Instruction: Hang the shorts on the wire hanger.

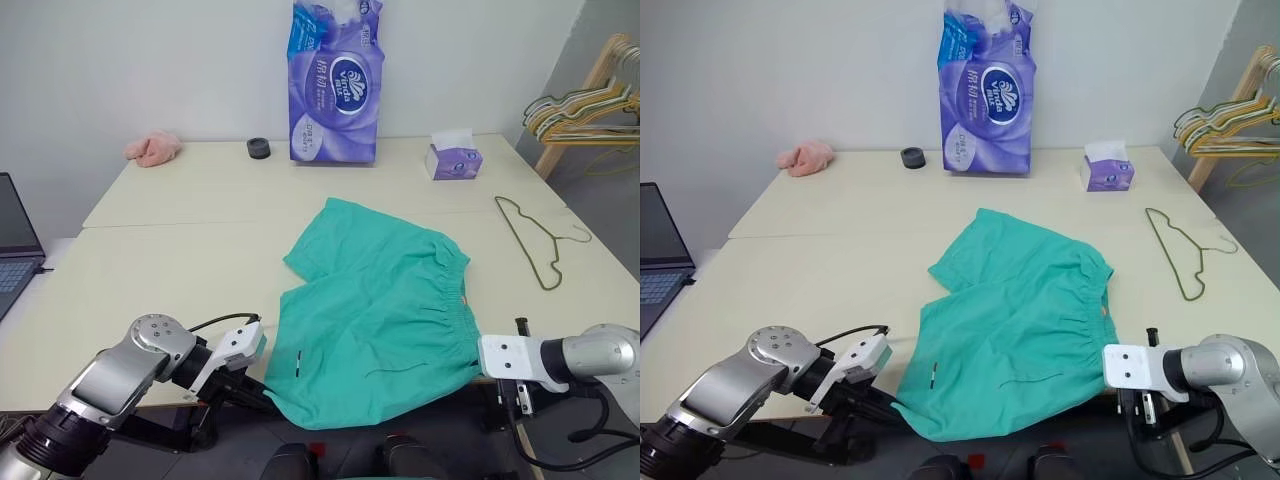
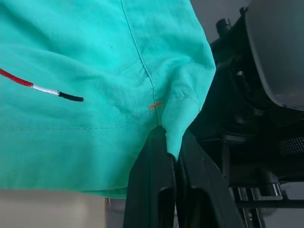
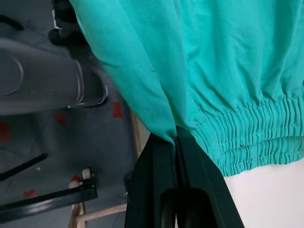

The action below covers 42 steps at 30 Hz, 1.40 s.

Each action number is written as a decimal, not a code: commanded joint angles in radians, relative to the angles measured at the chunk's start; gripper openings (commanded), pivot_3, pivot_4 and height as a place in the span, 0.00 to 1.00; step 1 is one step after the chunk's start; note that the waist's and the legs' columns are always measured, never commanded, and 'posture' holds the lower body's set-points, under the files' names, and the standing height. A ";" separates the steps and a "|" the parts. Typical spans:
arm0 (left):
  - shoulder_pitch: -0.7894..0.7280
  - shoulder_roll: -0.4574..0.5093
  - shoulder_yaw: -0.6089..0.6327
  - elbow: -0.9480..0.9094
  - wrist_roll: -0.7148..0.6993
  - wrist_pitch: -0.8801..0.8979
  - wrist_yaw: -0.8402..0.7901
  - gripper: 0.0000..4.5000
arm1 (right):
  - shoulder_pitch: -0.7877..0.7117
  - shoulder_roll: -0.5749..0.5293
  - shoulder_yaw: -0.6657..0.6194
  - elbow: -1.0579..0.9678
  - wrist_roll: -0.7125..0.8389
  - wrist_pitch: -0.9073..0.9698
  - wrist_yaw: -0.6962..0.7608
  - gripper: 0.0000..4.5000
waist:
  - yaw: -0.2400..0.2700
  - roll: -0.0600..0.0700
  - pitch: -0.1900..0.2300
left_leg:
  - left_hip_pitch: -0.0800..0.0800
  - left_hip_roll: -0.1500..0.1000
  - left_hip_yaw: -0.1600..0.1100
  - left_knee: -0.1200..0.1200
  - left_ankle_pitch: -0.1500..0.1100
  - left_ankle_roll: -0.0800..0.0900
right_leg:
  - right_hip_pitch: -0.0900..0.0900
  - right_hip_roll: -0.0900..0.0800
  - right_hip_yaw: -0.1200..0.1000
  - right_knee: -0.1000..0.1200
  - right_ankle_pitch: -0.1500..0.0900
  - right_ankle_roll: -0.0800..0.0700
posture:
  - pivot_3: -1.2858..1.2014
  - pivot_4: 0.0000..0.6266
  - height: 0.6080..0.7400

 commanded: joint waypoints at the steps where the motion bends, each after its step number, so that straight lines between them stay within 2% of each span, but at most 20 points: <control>1: 0.010 0.022 0.012 -0.050 -0.030 0.017 -0.002 0.00 | -0.006 -0.020 -0.013 -0.032 0.020 -0.041 0.021 0.01 | 0.000 0.000 0.002 | 0.000 0.000 0.000 0.000 0.000 0.000 | 0.000 0.000 0.000 0.000 0.000 0.000 | 0.48 0.10 1.00; 4: 0.014 0.015 0.011 -0.073 -0.039 0.029 0.019 0.00 | -0.047 0.014 0.015 -0.012 -0.029 -0.076 -0.038 0.01 | 0.000 -0.001 0.006 | 0.000 0.000 0.000 0.000 0.000 0.000 | 0.000 0.000 0.000 0.000 0.000 0.000 | 0.48 0.11 1.00; 6: 0.015 0.011 0.003 -0.084 -0.036 0.041 0.037 0.00 | -0.038 0.006 0.011 -0.031 0.013 -0.042 -0.003 0.01 | 0.001 -0.002 0.010 | 0.000 0.000 0.000 0.000 0.000 0.000 | 0.000 0.000 0.000 0.000 0.000 0.000 | 0.48 0.11 1.00; 7: 0.015 0.011 0.002 -0.090 -0.042 0.052 0.041 0.10 | -0.034 -0.003 0.011 -0.036 0.023 -0.039 0.013 0.10 | 0.001 -0.002 0.010 | 0.000 0.000 0.000 0.000 0.000 0.000 | 0.000 0.000 0.000 0.000 0.000 0.000 | 0.48 0.11 1.00; 8: 0.016 0.010 0.003 -0.097 -0.048 0.064 0.046 0.14 | -0.028 -0.013 0.010 -0.042 0.031 -0.034 0.026 0.14 | 0.002 -0.003 0.011 | 0.000 0.000 0.000 0.000 0.000 0.000 | 0.000 0.000 0.000 0.000 0.000 0.000 | 0.48 0.11 1.00; 14: 0.020 0.012 0.014 -0.125 -0.079 0.094 0.067 0.54 | 0.000 -0.063 -0.044 -0.047 0.080 -0.048 0.072 0.59 | 0.008 -0.004 0.015 | 0.000 0.000 0.000 0.000 0.000 0.000 | 0.000 0.000 0.000 0.000 0.000 0.000 | 0.48 0.11 1.00; 19: 0.025 -0.004 0.062 -0.141 -0.155 0.132 0.097 0.87 | -0.012 -0.070 -0.154 -0.013 0.185 -0.023 0.099 0.96 | 0.008 -0.004 0.016 | 0.000 0.000 0.000 0.001 0.000 0.000 | 0.000 0.000 0.000 0.000 0.000 0.001 | 0.48 0.11 1.00; 20: 0.016 -0.022 0.089 -0.137 -0.187 0.152 0.119 0.94 | -0.030 -0.057 -0.195 0.002 0.225 0.006 0.095 1.00 | 0.008 -0.004 0.016 | 0.000 0.000 0.000 0.001 0.000 0.000 | 0.000 0.000 0.000 0.000 0.000 0.001 | 0.49 0.11 1.00; 21: -0.001 -0.041 0.115 -0.122 -0.214 0.171 0.140 1.00 | -0.056 -0.043 -0.235 0.025 0.268 0.040 0.086 1.00 | 0.008 -0.004 0.016 | 0.000 0.000 0.000 0.001 0.000 0.000 | 0.000 0.000 0.000 0.000 0.001 0.001 | 0.49 0.11 1.00; 24: -0.051 -0.098 0.162 -0.050 -0.213 0.161 0.212 1.00 | -0.145 0.030 -0.314 0.099 0.318 0.133 -0.025 1.00 | 0.009 -0.005 0.017 | 0.000 0.000 0.000 0.001 0.000 0.000 | 0.001 0.000 0.000 0.000 0.001 0.002 | 0.49 0.11 1.00; 28: -0.140 -0.171 0.200 -0.011 -0.208 0.157 0.314 1.00 | -0.199 0.155 -0.400 0.157 0.352 0.291 -0.204 1.00 | 0.013 -0.006 0.017 | -0.001 0.000 0.000 0.001 0.000 0.000 | 0.001 0.000 0.000 0.000 0.001 0.001 | 0.49 0.11 1.00; 30: -0.174 -0.207 0.211 -0.012 -0.206 0.143 0.355 1.00 | -0.209 0.206 -0.428 0.170 0.346 0.310 -0.278 1.00 | 0.016 -0.006 0.017 | -0.002 -0.001 -0.001 0.001 0.000 0.000 | 0.000 -0.001 0.000 0.000 0.003 -0.002 | 0.49 0.11 1.00; 34: -0.278 -0.316 0.164 0.017 -0.094 0.056 0.508 1.00 | -0.351 0.326 -0.436 0.339 0.282 0.486 -0.556 1.00 | 0.013 -0.006 0.017 | -0.002 -0.002 0.000 0.002 0.000 0.000 | 0.000 -0.001 0.002 0.000 0.005 -0.002 | 0.49 0.11 1.00; 39: -0.362 -0.414 0.097 0.053 -0.017 0.000 0.578 1.00 | -0.526 0.393 -0.450 0.602 0.230 0.458 -0.744 1.00 | 0.006 -0.005 0.017 | 0.000 -0.002 0.005 0.002 0.001 -0.001 | 0.000 -0.001 0.005 0.000 0.007 -0.002 | 0.48 0.13 1.00; 42: -0.389 -0.469 0.058 0.081 0.033 -0.066 0.605 1.00 | -0.581 0.377 -0.403 0.770 0.212 0.415 -0.730 1.00 | 0.004 -0.005 0.017 | -0.001 -0.002 0.006 0.000 0.000 0.000 | -0.001 0.000 0.006 0.000 0.007 -0.002 | 0.48 0.13 1.00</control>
